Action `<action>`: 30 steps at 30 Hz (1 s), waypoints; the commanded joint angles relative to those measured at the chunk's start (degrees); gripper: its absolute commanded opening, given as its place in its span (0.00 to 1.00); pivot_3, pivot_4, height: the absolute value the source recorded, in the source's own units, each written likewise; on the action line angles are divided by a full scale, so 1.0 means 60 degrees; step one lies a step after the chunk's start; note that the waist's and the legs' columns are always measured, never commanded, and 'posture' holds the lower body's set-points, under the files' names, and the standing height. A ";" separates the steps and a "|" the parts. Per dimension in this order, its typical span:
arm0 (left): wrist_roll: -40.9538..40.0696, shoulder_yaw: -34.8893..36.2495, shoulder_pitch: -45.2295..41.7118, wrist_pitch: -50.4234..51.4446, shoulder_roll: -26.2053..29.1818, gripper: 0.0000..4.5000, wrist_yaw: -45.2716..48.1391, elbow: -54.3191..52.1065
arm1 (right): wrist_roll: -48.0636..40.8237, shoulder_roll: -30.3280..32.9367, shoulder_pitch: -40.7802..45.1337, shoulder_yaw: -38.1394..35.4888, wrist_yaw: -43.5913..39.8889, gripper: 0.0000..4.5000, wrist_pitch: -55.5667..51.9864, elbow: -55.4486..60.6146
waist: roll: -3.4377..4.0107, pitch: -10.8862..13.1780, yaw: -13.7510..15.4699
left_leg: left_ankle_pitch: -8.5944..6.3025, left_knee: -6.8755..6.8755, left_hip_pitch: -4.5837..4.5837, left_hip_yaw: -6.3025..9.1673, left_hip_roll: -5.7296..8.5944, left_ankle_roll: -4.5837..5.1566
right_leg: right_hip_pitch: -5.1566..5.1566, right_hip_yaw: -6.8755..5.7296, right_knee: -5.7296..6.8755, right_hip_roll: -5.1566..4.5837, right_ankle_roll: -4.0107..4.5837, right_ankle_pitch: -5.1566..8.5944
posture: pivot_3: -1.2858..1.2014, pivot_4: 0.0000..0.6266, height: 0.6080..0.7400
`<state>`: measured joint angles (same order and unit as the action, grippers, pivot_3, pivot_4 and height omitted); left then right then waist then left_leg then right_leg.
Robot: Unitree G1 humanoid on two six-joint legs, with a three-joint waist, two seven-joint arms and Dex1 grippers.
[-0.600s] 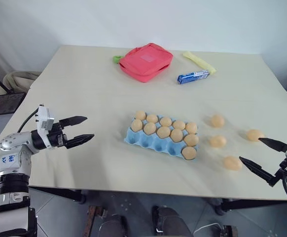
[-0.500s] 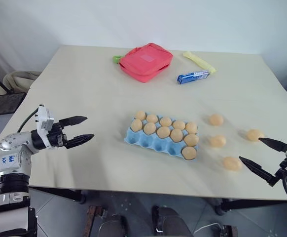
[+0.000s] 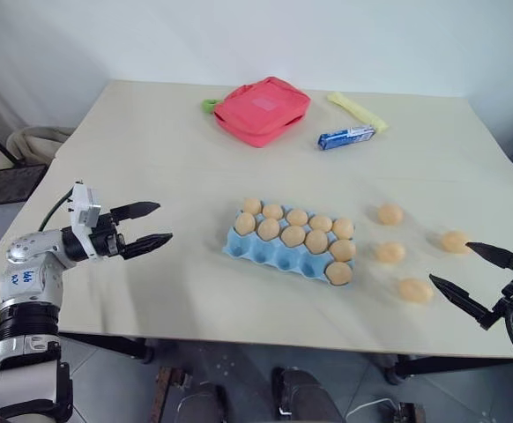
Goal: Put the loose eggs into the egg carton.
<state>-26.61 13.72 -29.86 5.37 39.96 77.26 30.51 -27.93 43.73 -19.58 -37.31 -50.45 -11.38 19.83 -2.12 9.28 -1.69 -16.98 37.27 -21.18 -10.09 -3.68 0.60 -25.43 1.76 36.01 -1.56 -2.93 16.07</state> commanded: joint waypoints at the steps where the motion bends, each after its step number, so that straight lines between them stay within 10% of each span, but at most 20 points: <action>1: -0.0091 -0.0040 -0.0227 -0.0288 -0.0077 1.00 0.0478 0.0233 | -0.0348 -0.0206 -0.0134 -0.0682 0.0372 1.00 -0.0175 0.0662 | 0.0000 0.0000 0.0005 | 0.0000 0.0000 0.0001 0.0000 0.0000 0.0000 | 0.0000 0.0000 0.0000 0.0001 0.0000 0.0000 | 0.52 0.24 1.00; 12: -0.0059 -0.0251 -0.0975 -0.0892 -0.0457 1.00 0.1829 0.1181 | -0.1039 -0.1785 -0.1422 -0.1463 0.2340 1.00 -0.1560 0.2721 | -0.0004 -0.0003 -0.0011 | -0.0001 -0.0005 -0.0002 0.0004 -0.0002 -0.0001 | 0.0000 -0.0003 -0.0001 0.0003 0.0001 0.0001 | 0.52 0.24 1.00; 30: -0.0425 -0.0585 -0.0646 -0.1083 -0.0329 1.00 0.2539 0.0919 | 0.0814 -0.3669 -0.1936 0.0828 0.4346 1.00 -0.1411 0.2845 | -0.0007 -0.0007 -0.0039 | -0.0002 -0.0007 -0.0001 0.0006 -0.0001 0.0002 | 0.0000 -0.0006 0.0000 0.0000 0.0032 0.0015 | 0.52 0.24 1.00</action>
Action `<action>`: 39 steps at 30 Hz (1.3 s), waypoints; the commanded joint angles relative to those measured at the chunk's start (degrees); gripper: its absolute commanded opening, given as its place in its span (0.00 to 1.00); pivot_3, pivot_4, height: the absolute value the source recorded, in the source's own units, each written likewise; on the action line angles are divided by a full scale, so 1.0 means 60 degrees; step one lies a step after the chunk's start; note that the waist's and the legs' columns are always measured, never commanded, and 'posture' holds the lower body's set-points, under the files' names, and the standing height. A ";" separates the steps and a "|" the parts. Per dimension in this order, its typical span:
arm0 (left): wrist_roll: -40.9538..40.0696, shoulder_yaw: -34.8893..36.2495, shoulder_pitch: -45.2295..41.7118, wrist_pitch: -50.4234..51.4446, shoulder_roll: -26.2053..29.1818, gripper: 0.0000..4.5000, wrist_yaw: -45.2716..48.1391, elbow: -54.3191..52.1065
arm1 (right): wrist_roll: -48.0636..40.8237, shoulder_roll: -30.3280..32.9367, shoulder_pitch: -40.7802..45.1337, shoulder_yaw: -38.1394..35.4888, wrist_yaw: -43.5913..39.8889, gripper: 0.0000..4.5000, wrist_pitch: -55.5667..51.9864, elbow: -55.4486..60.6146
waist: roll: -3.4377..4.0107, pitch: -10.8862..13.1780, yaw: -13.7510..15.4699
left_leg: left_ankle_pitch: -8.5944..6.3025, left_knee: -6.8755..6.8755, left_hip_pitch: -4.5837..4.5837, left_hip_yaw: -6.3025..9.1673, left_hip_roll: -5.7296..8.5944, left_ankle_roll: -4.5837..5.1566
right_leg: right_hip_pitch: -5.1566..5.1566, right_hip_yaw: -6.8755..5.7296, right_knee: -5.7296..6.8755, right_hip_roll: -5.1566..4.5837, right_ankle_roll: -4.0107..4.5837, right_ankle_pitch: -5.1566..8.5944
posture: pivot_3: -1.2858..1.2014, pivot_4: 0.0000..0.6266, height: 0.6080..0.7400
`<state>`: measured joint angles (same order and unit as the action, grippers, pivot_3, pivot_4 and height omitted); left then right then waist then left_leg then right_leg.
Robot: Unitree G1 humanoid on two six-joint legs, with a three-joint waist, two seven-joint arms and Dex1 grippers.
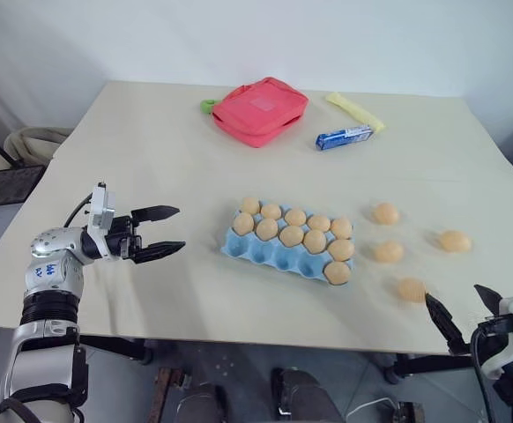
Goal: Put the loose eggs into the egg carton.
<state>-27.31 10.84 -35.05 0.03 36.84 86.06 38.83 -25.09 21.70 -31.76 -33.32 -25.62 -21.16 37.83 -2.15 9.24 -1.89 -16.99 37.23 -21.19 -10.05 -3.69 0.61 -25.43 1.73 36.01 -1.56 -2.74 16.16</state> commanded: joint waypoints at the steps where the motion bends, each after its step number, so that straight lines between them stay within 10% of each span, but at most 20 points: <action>1: -0.0339 -0.0251 0.0366 -0.0328 0.0202 1.00 0.1074 -0.0633 | 0.0521 0.0029 0.0178 0.0269 0.0277 1.00 0.0220 -0.0356 | -0.0002 -0.0002 -0.0011 | 0.0000 -0.0001 0.0000 0.0000 -0.0001 -0.0001 | 0.0000 0.0000 -0.0001 0.0001 -0.0001 0.0000 | 0.52 0.24 1.00; 35: -0.0530 -0.1279 0.1179 -0.0928 0.0378 1.00 0.0753 -0.1473 | 0.1867 0.0914 0.4486 0.1856 0.0159 1.00 0.1138 -0.5782 | 0.0006 -0.0004 -0.0136 | 0.0006 0.0008 0.0001 -0.0001 0.0000 0.0004 | 0.0001 0.0007 0.0008 0.0000 -0.0019 -0.0011 | 0.52 0.24 1.00; 39: -0.0516 -0.1266 0.1230 -0.0929 0.0392 1.00 0.0713 -0.1519 | 0.1766 0.0862 0.4549 0.1942 0.0028 0.80 0.1408 -0.5857 | 0.0006 -0.0004 -0.0192 | 0.0006 0.0009 0.0000 -0.0001 0.0000 0.0003 | 0.0001 0.0006 0.0008 -0.0001 -0.0022 -0.0013 | 0.52 0.24 1.00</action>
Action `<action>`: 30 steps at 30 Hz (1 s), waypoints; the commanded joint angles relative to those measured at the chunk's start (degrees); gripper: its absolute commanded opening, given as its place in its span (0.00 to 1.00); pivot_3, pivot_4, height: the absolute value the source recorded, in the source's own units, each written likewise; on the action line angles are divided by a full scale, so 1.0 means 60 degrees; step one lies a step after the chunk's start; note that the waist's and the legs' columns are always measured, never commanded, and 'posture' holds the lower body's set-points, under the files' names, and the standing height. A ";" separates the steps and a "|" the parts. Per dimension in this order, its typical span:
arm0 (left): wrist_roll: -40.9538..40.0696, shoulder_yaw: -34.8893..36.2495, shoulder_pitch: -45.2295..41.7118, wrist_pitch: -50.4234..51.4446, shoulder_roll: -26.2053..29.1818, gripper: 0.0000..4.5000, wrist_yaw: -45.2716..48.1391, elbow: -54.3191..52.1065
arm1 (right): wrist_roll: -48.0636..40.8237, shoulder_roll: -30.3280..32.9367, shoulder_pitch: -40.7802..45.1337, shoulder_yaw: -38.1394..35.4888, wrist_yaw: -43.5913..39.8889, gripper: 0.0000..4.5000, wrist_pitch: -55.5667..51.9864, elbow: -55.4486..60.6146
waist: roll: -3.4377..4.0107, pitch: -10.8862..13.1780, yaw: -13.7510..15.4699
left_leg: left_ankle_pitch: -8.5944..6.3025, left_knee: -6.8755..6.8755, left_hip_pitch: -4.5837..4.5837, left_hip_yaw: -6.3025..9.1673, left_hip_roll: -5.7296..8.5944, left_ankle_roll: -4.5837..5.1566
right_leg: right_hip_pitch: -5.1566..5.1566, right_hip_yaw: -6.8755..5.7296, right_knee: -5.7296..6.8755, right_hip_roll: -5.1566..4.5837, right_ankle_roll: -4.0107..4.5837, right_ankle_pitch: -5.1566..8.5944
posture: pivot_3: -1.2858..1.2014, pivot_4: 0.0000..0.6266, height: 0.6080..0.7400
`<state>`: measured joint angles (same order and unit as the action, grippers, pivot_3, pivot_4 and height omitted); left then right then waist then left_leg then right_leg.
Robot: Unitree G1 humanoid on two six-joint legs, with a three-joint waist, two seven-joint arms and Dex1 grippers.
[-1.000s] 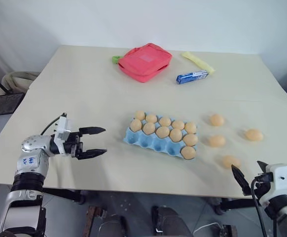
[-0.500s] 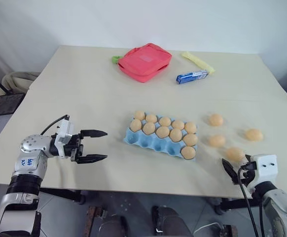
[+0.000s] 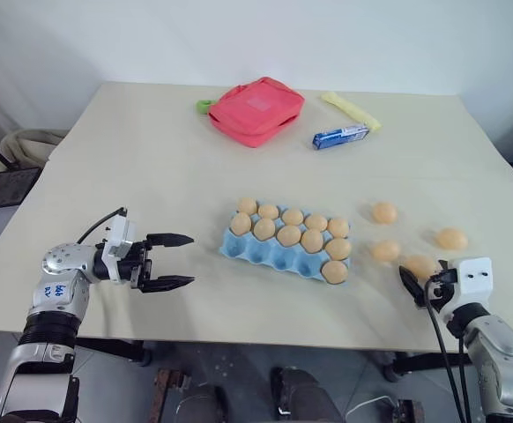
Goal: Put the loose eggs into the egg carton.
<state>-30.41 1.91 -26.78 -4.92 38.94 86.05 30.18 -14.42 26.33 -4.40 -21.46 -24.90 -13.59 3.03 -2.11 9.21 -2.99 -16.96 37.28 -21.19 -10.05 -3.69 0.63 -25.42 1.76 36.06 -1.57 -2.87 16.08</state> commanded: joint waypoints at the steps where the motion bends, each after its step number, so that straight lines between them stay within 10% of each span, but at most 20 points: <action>1: 0.0006 0.0221 -0.0139 -0.0109 0.0042 1.00 0.0706 -0.0084 | -0.0058 0.0088 -0.0027 0.0007 -0.0123 0.72 0.0098 -0.0014 | 0.0000 0.0000 -0.0014 | 0.0000 0.0001 0.0000 0.0000 0.0001 0.0000 | 0.0000 0.0001 0.0001 -0.0001 -0.0001 0.0000 | 0.52 0.24 1.00; 7: 0.0016 0.0225 -0.0101 -0.0124 0.0006 1.00 0.0639 -0.0125 | -0.0170 0.0076 -0.0201 -0.0006 0.0001 0.35 -0.0119 0.0686 | 0.0000 0.0000 -0.0022 | 0.0000 0.0002 0.0001 0.0000 -0.0001 0.0000 | 0.0000 0.0001 0.0004 -0.0001 -0.0001 0.0000 | 0.52 0.24 1.00; 18: 0.0075 0.0232 -0.0275 -0.0226 -0.0029 1.00 0.0770 0.0242 | -0.1578 0.0536 -0.0812 -0.0133 0.0496 0.35 -0.3281 0.5751 | 0.0005 0.0003 -0.0034 | 0.0002 -0.0007 0.0002 0.0007 -0.0006 -0.0010 | -0.0004 -0.0003 0.0011 0.0003 0.0004 0.0002 | 0.52 0.24 1.00; 30: 0.0355 0.0140 -0.0988 -0.0453 -0.0294 1.00 0.0891 0.0992 | -0.2429 0.0716 0.2790 0.3895 0.0998 0.35 -0.7631 0.6135 | -0.0003 0.0001 -0.0035 | 0.0000 -0.0003 -0.0017 0.0005 -0.0004 0.0004 | -0.0015 -0.0004 -0.0009 0.0004 0.0033 0.0013 | 0.52 0.24 1.00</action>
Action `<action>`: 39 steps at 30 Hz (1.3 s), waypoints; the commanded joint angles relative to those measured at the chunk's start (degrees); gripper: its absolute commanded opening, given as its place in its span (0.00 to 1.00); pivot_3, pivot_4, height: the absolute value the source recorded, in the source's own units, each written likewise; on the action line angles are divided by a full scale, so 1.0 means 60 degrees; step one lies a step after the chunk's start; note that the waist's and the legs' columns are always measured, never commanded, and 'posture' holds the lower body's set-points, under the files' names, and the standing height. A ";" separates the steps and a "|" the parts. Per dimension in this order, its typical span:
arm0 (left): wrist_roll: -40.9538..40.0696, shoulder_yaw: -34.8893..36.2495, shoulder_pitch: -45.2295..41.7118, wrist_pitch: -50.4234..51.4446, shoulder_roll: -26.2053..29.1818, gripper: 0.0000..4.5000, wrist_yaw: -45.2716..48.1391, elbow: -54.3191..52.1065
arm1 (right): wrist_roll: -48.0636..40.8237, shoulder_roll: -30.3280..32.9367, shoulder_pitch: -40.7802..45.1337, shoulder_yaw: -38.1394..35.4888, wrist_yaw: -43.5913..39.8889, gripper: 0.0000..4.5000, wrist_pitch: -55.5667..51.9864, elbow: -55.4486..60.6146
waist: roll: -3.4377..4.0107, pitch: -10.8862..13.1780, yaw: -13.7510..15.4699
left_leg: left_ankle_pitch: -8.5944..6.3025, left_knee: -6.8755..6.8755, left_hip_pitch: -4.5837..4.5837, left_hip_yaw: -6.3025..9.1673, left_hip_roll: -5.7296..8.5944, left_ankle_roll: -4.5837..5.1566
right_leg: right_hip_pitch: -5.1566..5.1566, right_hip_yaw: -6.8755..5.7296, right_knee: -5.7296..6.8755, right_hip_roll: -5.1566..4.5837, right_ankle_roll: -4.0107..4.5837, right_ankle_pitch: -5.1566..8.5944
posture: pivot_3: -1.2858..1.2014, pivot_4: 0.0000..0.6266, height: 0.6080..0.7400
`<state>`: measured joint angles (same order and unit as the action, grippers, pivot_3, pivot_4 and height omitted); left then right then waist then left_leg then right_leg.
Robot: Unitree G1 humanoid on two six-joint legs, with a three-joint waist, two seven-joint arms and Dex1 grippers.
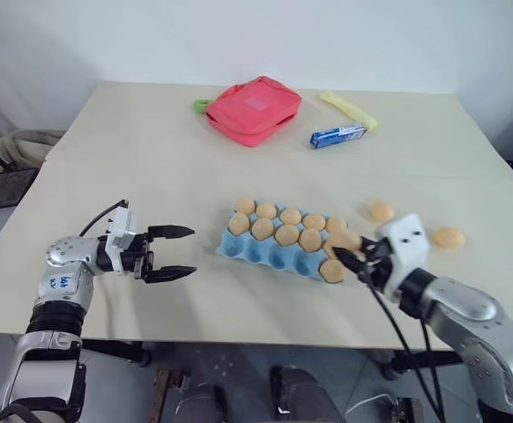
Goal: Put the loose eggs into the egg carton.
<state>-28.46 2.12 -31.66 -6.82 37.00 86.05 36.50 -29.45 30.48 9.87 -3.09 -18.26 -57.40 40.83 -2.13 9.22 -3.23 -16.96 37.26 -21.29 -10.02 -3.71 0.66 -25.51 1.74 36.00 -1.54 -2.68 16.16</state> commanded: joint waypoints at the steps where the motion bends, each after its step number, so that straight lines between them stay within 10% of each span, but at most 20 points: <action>1: 0.0035 0.0126 -0.0186 -0.0148 0.0031 1.00 0.0877 -0.0066 | 0.0093 -0.0035 0.0629 0.1083 -0.0093 0.35 -0.0429 -0.0237 | 0.0000 0.0000 0.0009 | -0.0003 -0.0001 -0.0008 0.0001 -0.0001 0.0001 | -0.0005 -0.0004 -0.0004 0.0000 -0.0001 0.0000 | 0.52 0.24 1.00; 10: -0.0019 0.0301 0.0079 -0.0136 0.0114 1.00 0.0696 -0.0380 | 0.0684 0.0063 0.1444 0.2249 -0.0104 0.35 -0.0674 -0.0880 | -0.0001 -0.0001 0.0019 | -0.0021 0.0011 -0.0041 -0.0002 -0.0001 -0.0003 | -0.0025 -0.0012 -0.0015 -0.0004 -0.0020 0.0007 | 0.52 0.24 1.00; 19: 0.0001 0.0441 0.0239 -0.0128 0.0142 1.00 0.0572 -0.0509 | 0.0775 0.0624 0.1369 0.1934 -0.0420 1.00 -0.0755 -0.0562 | -0.0005 -0.0003 0.0024 | -0.0023 0.0015 -0.0037 0.0002 -0.0002 0.0010 | -0.0024 -0.0015 -0.0003 -0.0004 -0.0026 0.0002 | 0.52 0.24 1.00; 39: 0.0085 0.0467 0.0106 -0.0202 -0.0036 1.00 0.0406 -0.0404 | 0.0435 -0.0124 0.2340 0.2046 -0.0666 1.00 -0.1034 -0.0405 | -0.0005 -0.0003 0.0009 | -0.0024 0.0012 -0.0040 0.0002 -0.0004 0.0007 | -0.0025 -0.0016 -0.0009 -0.0004 -0.0028 0.0002 | 0.52 0.24 1.00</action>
<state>-27.86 3.56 -30.64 -7.34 36.68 86.00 34.70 -26.55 30.05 22.89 9.07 -22.35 -63.31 37.05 -2.16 9.20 -3.17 -17.10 37.33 -21.53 -10.02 -3.74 0.70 -25.66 1.65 35.94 -1.56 -2.84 16.18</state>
